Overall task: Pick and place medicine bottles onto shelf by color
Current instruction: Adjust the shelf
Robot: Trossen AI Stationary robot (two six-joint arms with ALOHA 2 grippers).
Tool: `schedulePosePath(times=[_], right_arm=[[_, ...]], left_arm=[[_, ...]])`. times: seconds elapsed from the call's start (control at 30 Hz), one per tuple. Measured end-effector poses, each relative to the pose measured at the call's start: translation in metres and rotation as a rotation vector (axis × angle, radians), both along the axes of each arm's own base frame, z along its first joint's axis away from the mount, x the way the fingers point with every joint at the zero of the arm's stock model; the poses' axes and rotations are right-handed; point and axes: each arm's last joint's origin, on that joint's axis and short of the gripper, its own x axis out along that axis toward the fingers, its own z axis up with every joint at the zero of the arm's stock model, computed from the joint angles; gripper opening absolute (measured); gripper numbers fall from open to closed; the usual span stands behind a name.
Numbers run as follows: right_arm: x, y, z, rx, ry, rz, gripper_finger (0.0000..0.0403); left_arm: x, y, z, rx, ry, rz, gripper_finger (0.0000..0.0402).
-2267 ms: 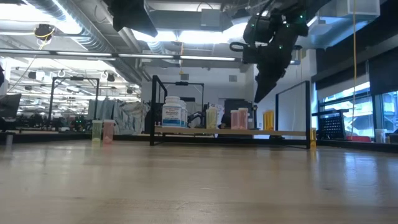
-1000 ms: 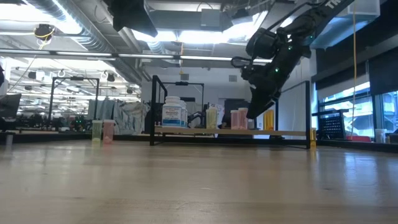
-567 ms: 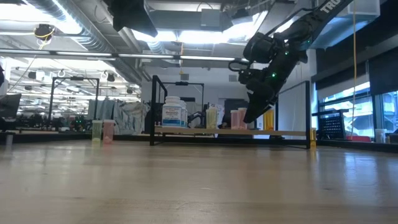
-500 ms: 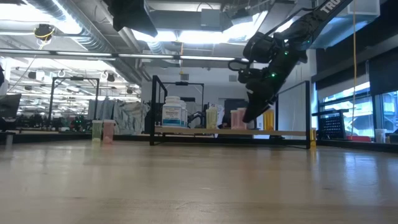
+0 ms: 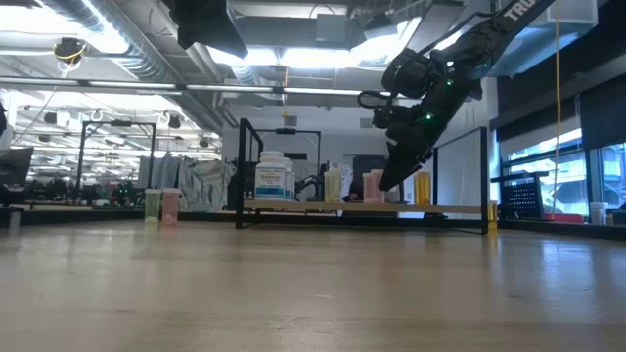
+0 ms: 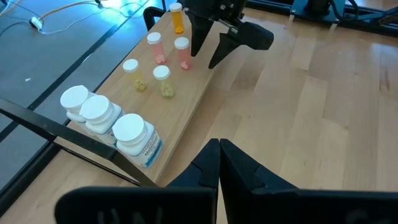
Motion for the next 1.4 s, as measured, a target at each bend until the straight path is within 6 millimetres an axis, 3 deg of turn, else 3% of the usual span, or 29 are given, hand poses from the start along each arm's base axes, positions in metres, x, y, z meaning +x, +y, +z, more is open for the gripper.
schedulePosePath(times=[0.47,0.77,0.93,1.4], right_arm=[[-0.006,0.004,0.000,0.091,0.030,-0.048,0.0221],[-0.020,0.031,0.041,0.017,-0.025,-0.011,0.0221],[-0.036,0.046,0.061,-0.035,-0.016,-0.076,0.0221],[-0.073,0.053,0.090,0.011,-0.069,-0.190,0.0221]], left_arm=[[0.000,0.000,0.000,0.000,0.000,0.000,0.0000],[0.000,0.000,0.000,0.000,0.000,0.000,0.0000],[0.000,0.000,0.000,0.000,0.000,0.000,0.0000],[0.000,0.000,0.000,0.000,0.000,0.000,0.0000]])
